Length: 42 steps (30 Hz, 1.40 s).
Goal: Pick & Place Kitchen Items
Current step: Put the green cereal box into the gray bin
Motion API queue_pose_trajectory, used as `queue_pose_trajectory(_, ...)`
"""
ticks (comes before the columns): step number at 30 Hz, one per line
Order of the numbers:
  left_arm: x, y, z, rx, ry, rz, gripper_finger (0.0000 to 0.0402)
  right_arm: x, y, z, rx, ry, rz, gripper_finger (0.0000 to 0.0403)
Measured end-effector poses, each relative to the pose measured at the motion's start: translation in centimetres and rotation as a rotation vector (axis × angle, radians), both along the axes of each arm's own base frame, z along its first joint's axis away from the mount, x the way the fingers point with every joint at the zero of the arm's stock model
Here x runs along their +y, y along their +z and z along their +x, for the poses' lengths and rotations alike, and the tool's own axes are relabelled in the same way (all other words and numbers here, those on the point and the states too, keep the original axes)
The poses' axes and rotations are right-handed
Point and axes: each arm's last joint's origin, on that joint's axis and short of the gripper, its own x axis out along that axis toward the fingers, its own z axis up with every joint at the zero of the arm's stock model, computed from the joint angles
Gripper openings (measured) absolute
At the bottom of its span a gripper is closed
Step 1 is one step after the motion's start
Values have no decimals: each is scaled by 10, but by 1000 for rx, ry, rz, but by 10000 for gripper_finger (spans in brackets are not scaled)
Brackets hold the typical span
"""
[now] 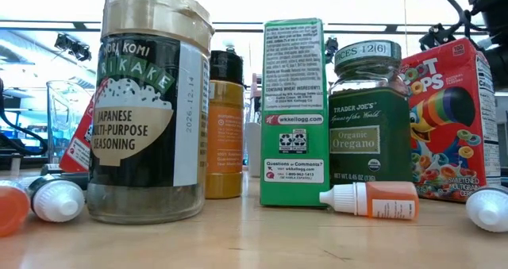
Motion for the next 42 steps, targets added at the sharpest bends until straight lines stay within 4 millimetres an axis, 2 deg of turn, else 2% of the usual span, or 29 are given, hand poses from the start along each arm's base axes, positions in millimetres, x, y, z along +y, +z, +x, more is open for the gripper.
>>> queue_pose_trajectory(6, 0, 0, 0, 0, -1, 1, 165, 0, -2, -1, 8, 8, 27, 103)
queue_pose_trajectory(10, 0, 0, 0, 0, 0, 1, 165, 0, -2, -1, 7, 7, 26, 73)
queue_pose_trajectory(18, 0, 0, 0, 1, -1, 5, 165, 1, 3, 1, -15, 20, -6, 68)
queue_pose_trajectory(22, 0, 0, 0, 1, -1, 5, 165, 2, 19, 5, -99, 56, -93, 68)
queue_pose_trajectory(26, 0, 0, 0, 0, -1, 2, 165, 6, 40, 6, -229, 199, -194, 68)
queue_pose_trajectory(30, 0, 0, 0, 0, -1, 1, 165, 11, 50, 7, -316, 389, -252, 77)
queue_pose_trajectory(34, 0, 0, 0, -2, 0, -5, 165, 17, 59, 16, -320, 468, -245, 109)
queue_pose_trajectory(38, 0, 0, 0, -9, 5, -31, 165, 26, 79, 33, -259, 511, -266, 152)
queue_pose_trajectory(42, 0, 0, 0, -5, 4, -36, 165, 44, 106, 52, -80, 657, -341, 183)
